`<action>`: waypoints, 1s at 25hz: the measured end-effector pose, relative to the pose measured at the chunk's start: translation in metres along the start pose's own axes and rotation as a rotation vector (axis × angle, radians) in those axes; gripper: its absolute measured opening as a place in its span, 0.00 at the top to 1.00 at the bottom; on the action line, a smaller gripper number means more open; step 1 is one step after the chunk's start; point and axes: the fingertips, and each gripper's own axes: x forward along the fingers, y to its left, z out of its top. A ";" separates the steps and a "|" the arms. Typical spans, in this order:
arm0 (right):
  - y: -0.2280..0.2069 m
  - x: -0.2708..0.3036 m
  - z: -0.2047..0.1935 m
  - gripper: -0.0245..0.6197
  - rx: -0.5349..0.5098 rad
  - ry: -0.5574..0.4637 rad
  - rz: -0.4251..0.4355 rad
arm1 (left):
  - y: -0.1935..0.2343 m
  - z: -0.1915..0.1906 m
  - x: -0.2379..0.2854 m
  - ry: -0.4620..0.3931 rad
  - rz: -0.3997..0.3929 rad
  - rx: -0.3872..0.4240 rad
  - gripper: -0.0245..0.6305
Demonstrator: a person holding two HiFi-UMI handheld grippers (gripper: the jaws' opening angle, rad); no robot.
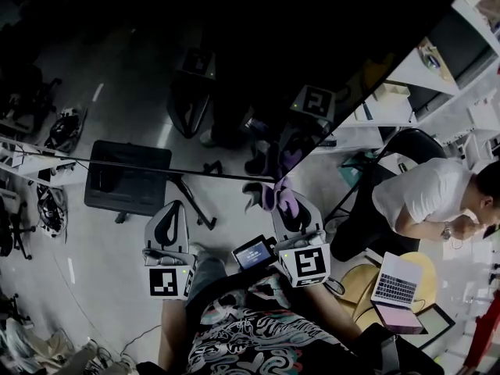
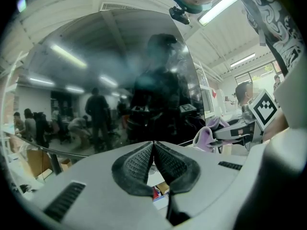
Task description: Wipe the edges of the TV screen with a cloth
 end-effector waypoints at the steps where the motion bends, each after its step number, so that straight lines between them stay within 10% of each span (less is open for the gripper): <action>1: 0.001 0.000 0.000 0.75 -0.014 0.002 0.001 | 0.001 0.000 -0.001 -0.002 0.002 -0.002 0.93; 25: 0.021 0.021 0.009 0.75 -0.086 -0.021 0.066 | 0.012 -0.018 -0.027 0.015 0.073 -0.058 0.93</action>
